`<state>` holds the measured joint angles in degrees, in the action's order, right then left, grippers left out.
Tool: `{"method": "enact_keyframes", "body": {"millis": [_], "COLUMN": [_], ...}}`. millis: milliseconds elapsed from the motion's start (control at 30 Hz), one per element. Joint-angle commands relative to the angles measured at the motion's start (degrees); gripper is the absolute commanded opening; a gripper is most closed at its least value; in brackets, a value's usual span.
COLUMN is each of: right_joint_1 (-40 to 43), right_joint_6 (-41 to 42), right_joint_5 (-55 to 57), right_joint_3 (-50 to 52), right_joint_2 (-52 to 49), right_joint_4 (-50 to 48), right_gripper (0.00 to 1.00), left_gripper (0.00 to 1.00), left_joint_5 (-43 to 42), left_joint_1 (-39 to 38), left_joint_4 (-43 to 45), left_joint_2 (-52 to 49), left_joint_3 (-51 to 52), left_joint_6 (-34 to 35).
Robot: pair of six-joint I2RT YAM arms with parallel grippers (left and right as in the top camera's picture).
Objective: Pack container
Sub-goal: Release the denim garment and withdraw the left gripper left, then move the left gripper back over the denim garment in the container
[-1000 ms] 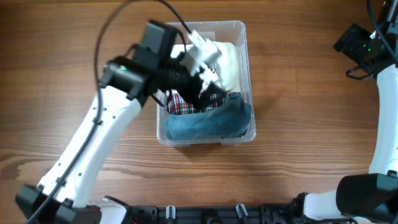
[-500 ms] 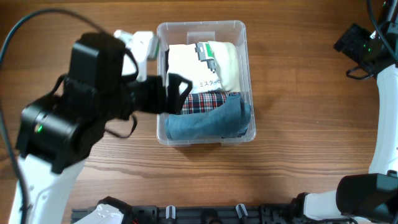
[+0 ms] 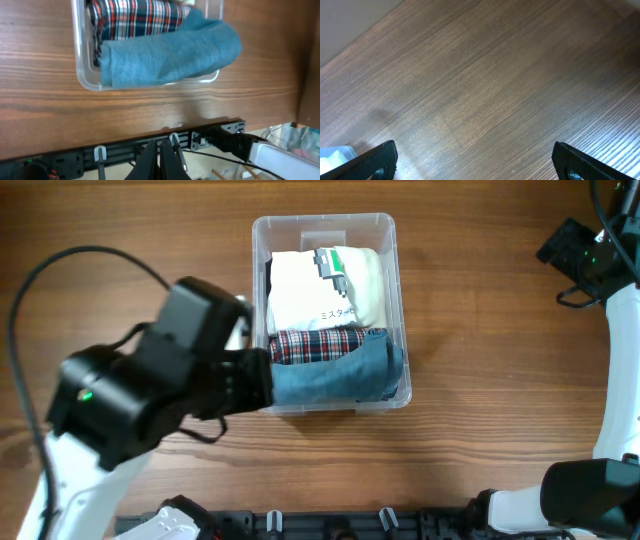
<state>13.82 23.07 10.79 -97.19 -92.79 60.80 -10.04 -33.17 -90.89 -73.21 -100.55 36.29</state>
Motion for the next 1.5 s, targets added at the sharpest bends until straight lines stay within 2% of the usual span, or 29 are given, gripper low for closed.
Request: {"method": "enact_keyframes", "body": {"millis": [0, 133, 300, 700, 1133, 1300, 1467], "right_joint_1": [0.28, 0.28, 0.28, 0.28, 0.28, 0.28, 0.28], "right_joint_6": [-0.44, -0.44, -0.44, -0.44, -0.46, -0.46, -0.44], "right_joint_5": [1.2, 1.2, 1.2, 1.22, 1.2, 1.22, 1.22], "right_joint_3": [0.2, 0.2, 0.2, 0.2, 0.2, 0.2, 0.2], "right_joint_2": [-0.63, -0.63, -0.63, -0.63, -0.63, -0.63, -0.63], "right_joint_4": [-0.15, -0.15, -0.15, -0.15, -0.15, -0.15, -0.15], "right_gripper": [1.0, 1.0, 1.0, 1.0, 1.0, 1.0, 1.0], "left_gripper": [0.04, 0.04, 0.04, 0.04, 0.04, 0.04, 0.04], "left_joint_5": [4.24, 8.5, 8.37, 7.37, 15.3, 15.3, 15.3], "left_joint_1": [-5.7, -10.93, -13.75, -14.67, -11.13, -8.81, -7.93], "left_joint_4": [-0.26, 0.13, 3.23, 12.66, 22.21, 29.31, 35.26], "left_joint_2": [-3.28, -6.34, -9.6, -16.17, -28.33, -34.75, -35.67], "left_joint_3": [2.4, 6.82, 11.65, 15.78, 16.24, 16.24, 16.13], "left_joint_6": [8.11, 15.32, 20.37, 20.33, 19.41, 13.51, 9.92]}}
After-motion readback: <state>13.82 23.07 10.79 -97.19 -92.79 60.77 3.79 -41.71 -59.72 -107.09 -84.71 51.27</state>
